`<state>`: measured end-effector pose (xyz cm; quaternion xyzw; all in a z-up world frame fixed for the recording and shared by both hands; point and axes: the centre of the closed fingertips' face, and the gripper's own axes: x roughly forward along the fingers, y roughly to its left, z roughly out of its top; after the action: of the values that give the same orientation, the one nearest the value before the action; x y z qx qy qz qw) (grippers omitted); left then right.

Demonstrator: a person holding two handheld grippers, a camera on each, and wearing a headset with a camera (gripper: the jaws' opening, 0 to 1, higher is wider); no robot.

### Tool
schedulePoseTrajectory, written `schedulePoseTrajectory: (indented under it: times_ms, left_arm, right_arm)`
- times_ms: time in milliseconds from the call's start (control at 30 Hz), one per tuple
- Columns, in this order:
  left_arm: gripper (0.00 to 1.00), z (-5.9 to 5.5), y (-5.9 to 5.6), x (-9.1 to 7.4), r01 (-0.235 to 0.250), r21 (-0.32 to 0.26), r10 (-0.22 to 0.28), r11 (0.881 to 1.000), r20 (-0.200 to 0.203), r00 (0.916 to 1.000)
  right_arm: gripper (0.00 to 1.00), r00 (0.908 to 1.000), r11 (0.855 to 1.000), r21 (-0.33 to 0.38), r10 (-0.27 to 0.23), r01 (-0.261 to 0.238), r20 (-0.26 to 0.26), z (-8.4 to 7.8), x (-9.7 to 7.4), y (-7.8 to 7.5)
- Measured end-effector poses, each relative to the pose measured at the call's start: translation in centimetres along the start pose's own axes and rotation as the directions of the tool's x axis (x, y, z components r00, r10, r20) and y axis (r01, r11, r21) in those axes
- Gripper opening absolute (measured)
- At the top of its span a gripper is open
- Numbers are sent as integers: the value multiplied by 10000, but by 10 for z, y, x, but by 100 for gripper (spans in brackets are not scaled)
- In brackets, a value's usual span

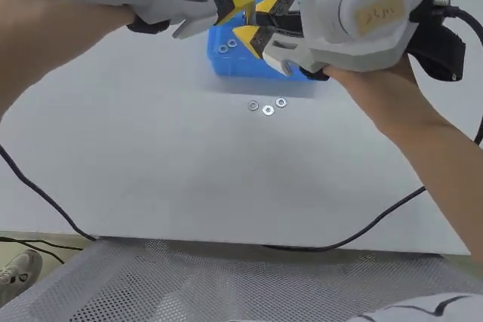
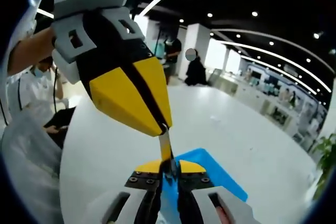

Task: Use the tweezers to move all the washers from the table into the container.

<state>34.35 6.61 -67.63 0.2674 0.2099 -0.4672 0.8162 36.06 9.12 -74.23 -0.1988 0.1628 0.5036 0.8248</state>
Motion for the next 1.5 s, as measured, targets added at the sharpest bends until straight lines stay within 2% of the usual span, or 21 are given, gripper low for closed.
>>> schedulePoseTrajectory:
  times_ms: [200, 467, 667, 900, 1167, 1500]
  left_arm:
    - [0, -8, -13, 1, 289, 98, -286, 9995, -248, 9993]
    - [0, -31, -26, 17, 666, -232, -681, 9975, -720, 9951]
    - [0, -39, -30, 26, 858, -449, -895, 9953, -881, 9921]
    - [0, -46, -34, 35, 1044, -651, -1108, 9924, -1041, 9884]
    - [0, -50, -38, 37, 1139, -725, -1218, 9908, -1159, 9858]
    - [0, -50, -38, 38, 1140, -945, -1235, 9890, -1020, 9871]
  right_arm:
    - [7, 9999, 9978, 659, 100, -106, 106, -3, -6, 12]
    - [7, 9988, 9901, 1352, 416, -377, -266, -26, 0, 24]
    - [7, 9972, 9883, 1467, 513, -427, -553, -41, 4, 25]
    - [7, 9947, 9853, 1620, 677, -544, -776, -53, 6, 27]
    - [6, 9920, 9842, 1656, 800, -631, -976, -62, 11, 30]
    - [5, 9910, 9861, 1508, 855, -694, -1030, -63, 10, 31]
